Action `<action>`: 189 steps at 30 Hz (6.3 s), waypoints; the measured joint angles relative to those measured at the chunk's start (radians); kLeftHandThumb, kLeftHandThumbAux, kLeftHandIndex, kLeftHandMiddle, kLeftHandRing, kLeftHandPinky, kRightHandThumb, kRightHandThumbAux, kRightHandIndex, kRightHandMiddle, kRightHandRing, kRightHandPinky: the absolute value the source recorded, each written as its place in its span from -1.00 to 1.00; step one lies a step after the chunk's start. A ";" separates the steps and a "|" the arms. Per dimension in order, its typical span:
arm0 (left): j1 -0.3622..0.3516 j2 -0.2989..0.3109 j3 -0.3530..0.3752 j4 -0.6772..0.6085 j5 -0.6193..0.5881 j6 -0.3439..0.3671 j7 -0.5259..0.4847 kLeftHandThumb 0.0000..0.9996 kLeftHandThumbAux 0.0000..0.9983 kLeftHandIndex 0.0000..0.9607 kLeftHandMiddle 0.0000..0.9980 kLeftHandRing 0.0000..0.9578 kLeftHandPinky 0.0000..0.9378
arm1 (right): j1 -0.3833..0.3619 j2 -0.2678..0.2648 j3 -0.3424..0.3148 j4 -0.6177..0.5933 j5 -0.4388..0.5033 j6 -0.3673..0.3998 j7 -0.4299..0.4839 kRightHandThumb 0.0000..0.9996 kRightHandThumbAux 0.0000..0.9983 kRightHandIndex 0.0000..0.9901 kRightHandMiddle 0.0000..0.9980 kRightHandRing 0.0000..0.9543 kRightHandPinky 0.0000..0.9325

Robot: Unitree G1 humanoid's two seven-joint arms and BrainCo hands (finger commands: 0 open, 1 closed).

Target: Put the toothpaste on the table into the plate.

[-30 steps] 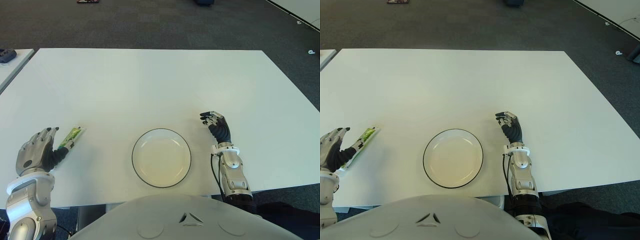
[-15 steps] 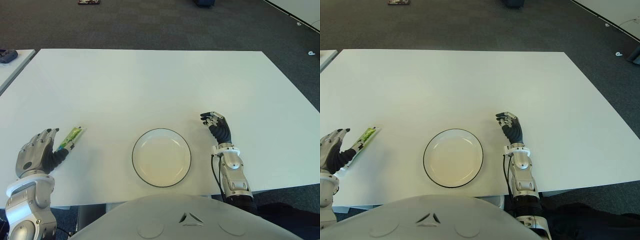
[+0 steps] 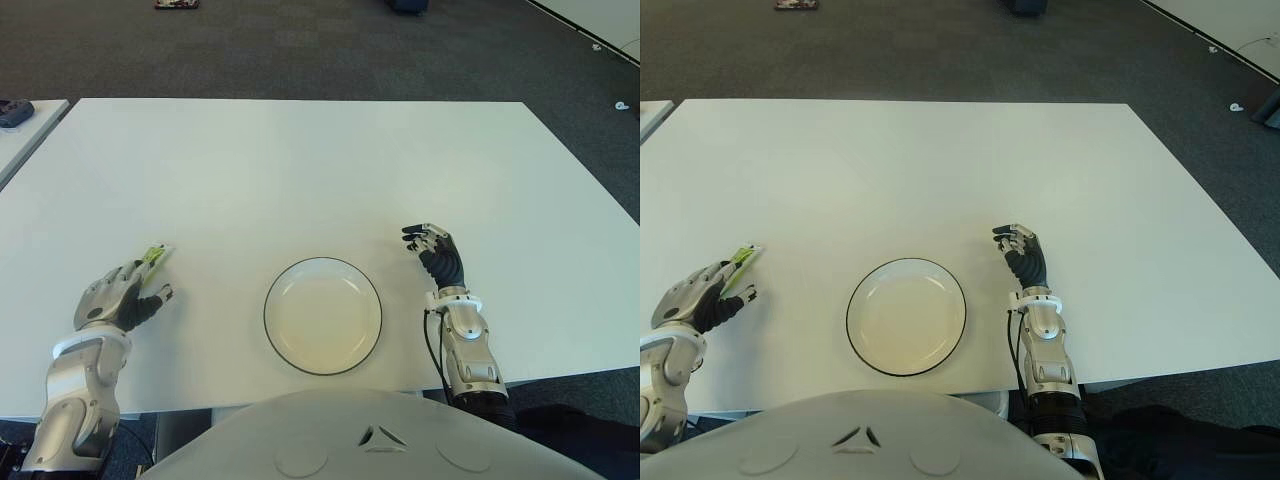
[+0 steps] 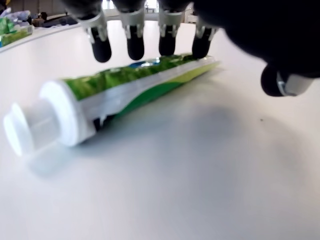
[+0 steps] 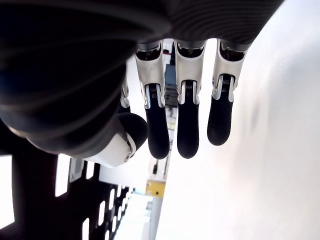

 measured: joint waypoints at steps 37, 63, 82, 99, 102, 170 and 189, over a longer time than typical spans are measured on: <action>-0.131 0.056 -0.063 0.132 -0.108 0.075 0.031 -0.03 -0.65 -1.00 -1.00 -1.00 -1.00 | 0.007 -0.011 -0.015 0.001 0.004 -0.022 0.012 0.37 0.47 -0.16 -0.23 -0.24 -0.20; -0.127 -0.093 0.013 0.225 -0.158 0.011 0.606 0.13 -0.63 -1.00 -1.00 -1.00 -0.92 | 0.005 -0.016 -0.012 -0.012 0.003 0.000 0.012 0.38 0.46 -0.15 -0.20 -0.22 -0.18; -0.136 -0.106 0.013 0.274 -0.205 -0.034 0.671 0.17 -0.63 -1.00 -1.00 -1.00 -1.00 | 0.006 -0.014 -0.007 -0.024 0.002 0.015 0.012 0.38 0.46 -0.15 -0.21 -0.24 -0.21; -0.134 -0.094 -0.029 0.255 -0.191 0.072 0.537 0.10 -0.69 -1.00 -1.00 -1.00 -1.00 | 0.013 -0.012 -0.006 -0.045 -0.001 0.034 0.003 0.37 0.46 -0.15 -0.22 -0.25 -0.23; -0.124 -0.089 -0.046 0.218 -0.181 0.095 0.489 0.09 -0.69 -1.00 -1.00 -1.00 -1.00 | 0.013 -0.012 -0.006 -0.045 -0.001 0.034 0.003 0.38 0.46 -0.15 -0.21 -0.24 -0.22; -0.132 0.005 -0.145 0.053 -0.088 0.324 0.173 0.34 -0.29 -0.36 -0.17 -0.14 0.00 | 0.027 -0.020 -0.013 -0.056 0.002 0.040 0.011 0.38 0.47 -0.16 -0.22 -0.23 -0.18; -0.180 -0.130 -0.093 0.181 -0.139 0.264 0.502 0.60 -0.14 -0.05 0.41 0.49 0.48 | 0.027 -0.026 -0.017 -0.056 0.003 0.033 0.015 0.38 0.47 -0.16 -0.23 -0.22 -0.14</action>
